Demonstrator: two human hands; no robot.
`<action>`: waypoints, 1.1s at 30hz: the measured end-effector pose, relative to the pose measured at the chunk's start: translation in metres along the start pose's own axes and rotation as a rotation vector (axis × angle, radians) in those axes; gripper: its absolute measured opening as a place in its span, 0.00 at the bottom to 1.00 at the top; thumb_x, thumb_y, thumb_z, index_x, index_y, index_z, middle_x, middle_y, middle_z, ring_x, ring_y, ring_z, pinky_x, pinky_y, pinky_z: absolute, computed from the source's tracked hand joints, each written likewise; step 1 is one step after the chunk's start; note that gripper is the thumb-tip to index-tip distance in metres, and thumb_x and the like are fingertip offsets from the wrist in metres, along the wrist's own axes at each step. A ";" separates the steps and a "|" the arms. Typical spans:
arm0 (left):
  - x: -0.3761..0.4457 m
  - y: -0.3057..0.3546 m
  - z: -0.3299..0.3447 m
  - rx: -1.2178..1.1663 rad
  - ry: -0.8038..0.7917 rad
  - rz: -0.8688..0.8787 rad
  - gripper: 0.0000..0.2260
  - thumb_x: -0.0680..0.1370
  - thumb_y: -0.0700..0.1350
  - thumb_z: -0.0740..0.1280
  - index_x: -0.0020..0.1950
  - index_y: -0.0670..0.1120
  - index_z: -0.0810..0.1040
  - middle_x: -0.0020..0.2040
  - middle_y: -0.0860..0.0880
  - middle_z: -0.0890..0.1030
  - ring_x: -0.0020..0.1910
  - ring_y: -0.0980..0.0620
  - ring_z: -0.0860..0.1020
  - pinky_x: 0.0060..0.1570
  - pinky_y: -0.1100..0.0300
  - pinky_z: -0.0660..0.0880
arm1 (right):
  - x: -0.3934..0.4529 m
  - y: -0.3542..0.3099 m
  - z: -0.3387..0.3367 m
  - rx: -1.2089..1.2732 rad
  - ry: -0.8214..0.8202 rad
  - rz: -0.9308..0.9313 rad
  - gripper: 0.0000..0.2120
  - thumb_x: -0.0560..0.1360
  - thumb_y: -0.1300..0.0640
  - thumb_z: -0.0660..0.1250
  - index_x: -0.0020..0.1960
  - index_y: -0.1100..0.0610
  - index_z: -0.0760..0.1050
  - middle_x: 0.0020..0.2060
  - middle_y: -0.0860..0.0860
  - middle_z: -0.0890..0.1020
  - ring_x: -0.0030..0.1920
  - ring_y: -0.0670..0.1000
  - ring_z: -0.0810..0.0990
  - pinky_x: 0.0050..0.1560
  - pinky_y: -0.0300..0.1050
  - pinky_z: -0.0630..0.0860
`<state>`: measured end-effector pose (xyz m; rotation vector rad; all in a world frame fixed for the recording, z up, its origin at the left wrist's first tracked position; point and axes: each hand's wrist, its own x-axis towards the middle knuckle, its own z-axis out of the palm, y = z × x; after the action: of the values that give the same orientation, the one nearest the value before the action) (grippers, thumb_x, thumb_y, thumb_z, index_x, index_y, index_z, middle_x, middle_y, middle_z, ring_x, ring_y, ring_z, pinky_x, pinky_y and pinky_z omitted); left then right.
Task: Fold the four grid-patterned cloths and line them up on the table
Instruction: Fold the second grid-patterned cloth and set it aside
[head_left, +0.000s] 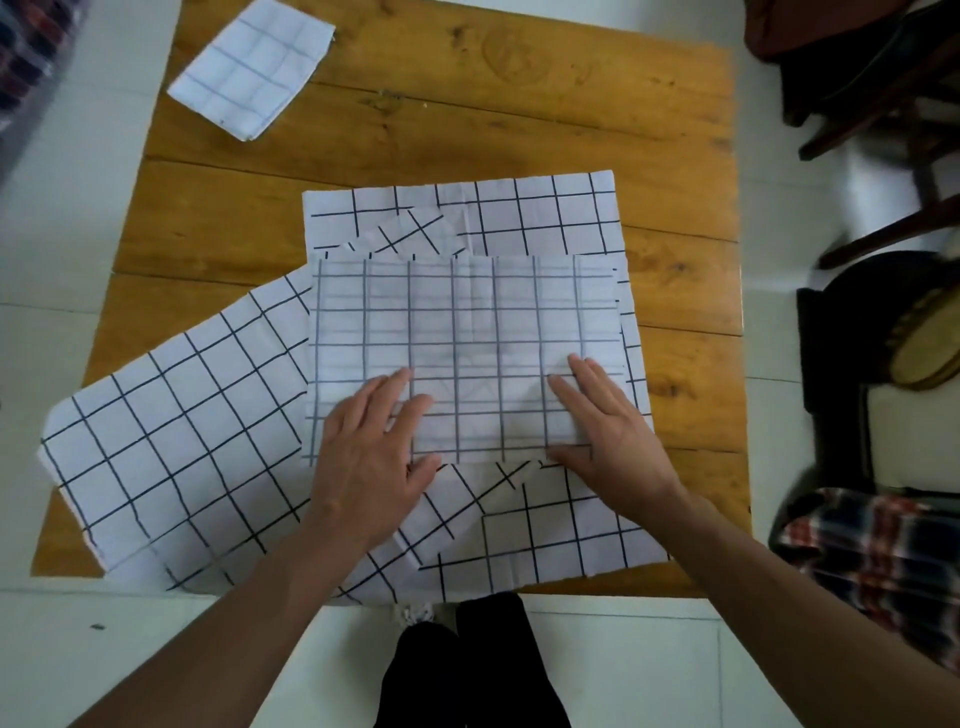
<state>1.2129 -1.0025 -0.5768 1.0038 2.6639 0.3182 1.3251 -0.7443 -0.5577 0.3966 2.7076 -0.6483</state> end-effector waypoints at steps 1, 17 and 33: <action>-0.001 -0.006 -0.001 -0.002 -0.001 -0.017 0.28 0.76 0.62 0.61 0.73 0.50 0.70 0.78 0.48 0.63 0.75 0.45 0.61 0.72 0.43 0.62 | -0.002 0.002 -0.001 -0.008 0.008 0.009 0.41 0.75 0.46 0.71 0.80 0.49 0.53 0.80 0.47 0.47 0.79 0.48 0.42 0.77 0.46 0.46; -0.015 -0.074 -0.029 0.022 -0.088 -0.053 0.31 0.74 0.58 0.72 0.75 0.54 0.67 0.79 0.50 0.60 0.76 0.45 0.60 0.69 0.41 0.62 | -0.008 0.008 -0.021 -0.097 -0.062 0.084 0.40 0.75 0.60 0.71 0.79 0.51 0.54 0.80 0.52 0.50 0.79 0.53 0.48 0.78 0.54 0.52; -0.012 -0.078 -0.048 0.123 -0.125 0.164 0.32 0.62 0.48 0.81 0.65 0.49 0.78 0.71 0.47 0.73 0.70 0.47 0.66 0.62 0.45 0.72 | 0.023 -0.086 0.022 0.007 0.040 0.161 0.39 0.74 0.48 0.72 0.78 0.50 0.56 0.79 0.49 0.54 0.79 0.52 0.51 0.75 0.50 0.57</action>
<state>1.1584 -1.0735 -0.5532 1.2405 2.5205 0.1203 1.2805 -0.8241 -0.5514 0.6284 2.6757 -0.6105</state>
